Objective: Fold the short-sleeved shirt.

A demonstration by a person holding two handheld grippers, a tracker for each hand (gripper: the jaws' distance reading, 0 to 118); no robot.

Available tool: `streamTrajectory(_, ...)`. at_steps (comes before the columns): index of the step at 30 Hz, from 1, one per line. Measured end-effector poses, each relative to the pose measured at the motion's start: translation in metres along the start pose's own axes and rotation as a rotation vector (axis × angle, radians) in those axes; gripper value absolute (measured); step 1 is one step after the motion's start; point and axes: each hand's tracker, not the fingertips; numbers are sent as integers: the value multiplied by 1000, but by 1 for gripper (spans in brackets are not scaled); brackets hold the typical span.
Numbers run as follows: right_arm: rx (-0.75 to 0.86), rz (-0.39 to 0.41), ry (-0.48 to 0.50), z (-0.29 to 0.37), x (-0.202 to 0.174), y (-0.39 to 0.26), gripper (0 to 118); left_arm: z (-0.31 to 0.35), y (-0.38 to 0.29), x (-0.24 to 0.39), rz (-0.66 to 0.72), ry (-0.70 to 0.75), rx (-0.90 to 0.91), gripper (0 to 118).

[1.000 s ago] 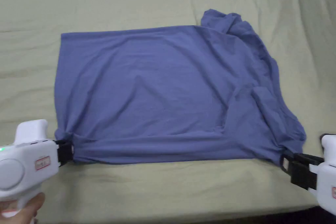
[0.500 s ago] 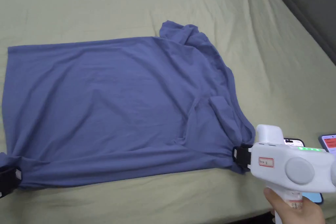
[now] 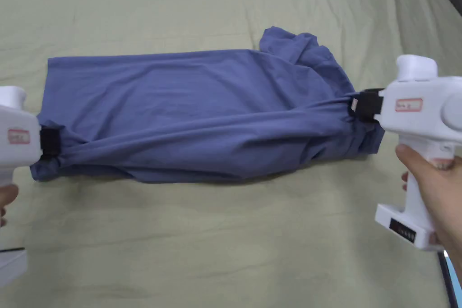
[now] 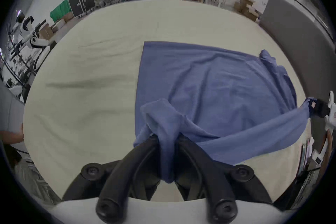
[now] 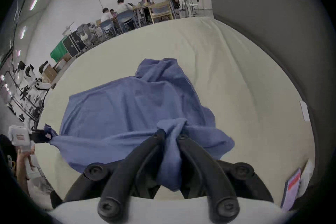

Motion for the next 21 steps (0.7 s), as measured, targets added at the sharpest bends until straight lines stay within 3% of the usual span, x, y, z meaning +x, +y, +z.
streamTrajectory(3, -85, 56, -66, -51, -7, 12, 10, -50, 23, 1, 11, 3, -86, 10)
streamTrajectory(7, -145, 58, -78, -86, -8, 5, 10, -70, 35, 8, -17, 30, -107, 11)
streamTrajectory(8, -150, 56, -78, -89, -7, 1, 10, -69, 38, 8, -26, 36, -98, 19)
streamTrajectory(9, -149, 52, -75, -91, -6, -1, 18, -68, 37, 8, -36, 44, -90, 38)
streamTrajectory(10, -141, 44, -74, -88, -6, -2, 59, -66, 36, 8, -63, 85, -61, 77)
streamTrajectory(11, -129, 32, -61, -83, -5, -4, 94, -64, 33, 6, -80, 145, -39, 98)
streamTrajectory(12, -140, 17, -15, -78, -4, -5, 111, -59, 28, 2, -93, 160, -31, 102)
streamTrajectory(13, -134, 6, 26, -70, -3, -7, 114, -50, 20, -1, -79, 128, -25, 102)
streamTrajectory(18, -22, -23, 88, 11, -5, -32, 114, 28, -32, -23, 43, 13, 150, 102)
streamTrajectory(19, -2, -15, 99, 29, -7, -41, 105, 47, -48, -25, 55, 14, 197, 102)
streamTrajectory(20, 29, 13, 111, 48, -9, -52, 88, 68, -66, -28, 73, 7, 262, 102)
streamTrajectory(21, 58, 43, 106, 70, -13, -66, 59, 89, -87, -27, 65, -22, 324, 102)
